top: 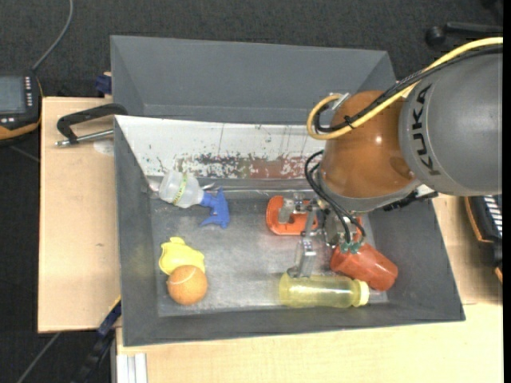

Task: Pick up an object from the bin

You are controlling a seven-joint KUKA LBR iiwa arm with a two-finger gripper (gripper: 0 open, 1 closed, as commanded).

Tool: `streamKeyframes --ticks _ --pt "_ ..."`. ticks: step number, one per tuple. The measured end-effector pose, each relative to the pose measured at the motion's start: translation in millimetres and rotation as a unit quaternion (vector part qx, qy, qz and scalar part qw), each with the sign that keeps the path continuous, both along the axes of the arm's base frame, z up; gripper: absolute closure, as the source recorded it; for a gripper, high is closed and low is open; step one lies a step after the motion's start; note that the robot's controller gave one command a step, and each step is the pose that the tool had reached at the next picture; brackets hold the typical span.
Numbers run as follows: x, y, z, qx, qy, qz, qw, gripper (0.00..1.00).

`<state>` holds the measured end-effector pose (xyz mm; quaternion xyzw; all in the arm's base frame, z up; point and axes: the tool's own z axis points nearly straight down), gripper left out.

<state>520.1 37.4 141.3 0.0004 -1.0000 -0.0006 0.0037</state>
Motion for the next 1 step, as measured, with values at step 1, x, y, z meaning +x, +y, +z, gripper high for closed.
streamKeyframes --ticks 1 --pt "1.9 -0.1 4.4 0.0 -0.0043 0.0 1.0 0.0"
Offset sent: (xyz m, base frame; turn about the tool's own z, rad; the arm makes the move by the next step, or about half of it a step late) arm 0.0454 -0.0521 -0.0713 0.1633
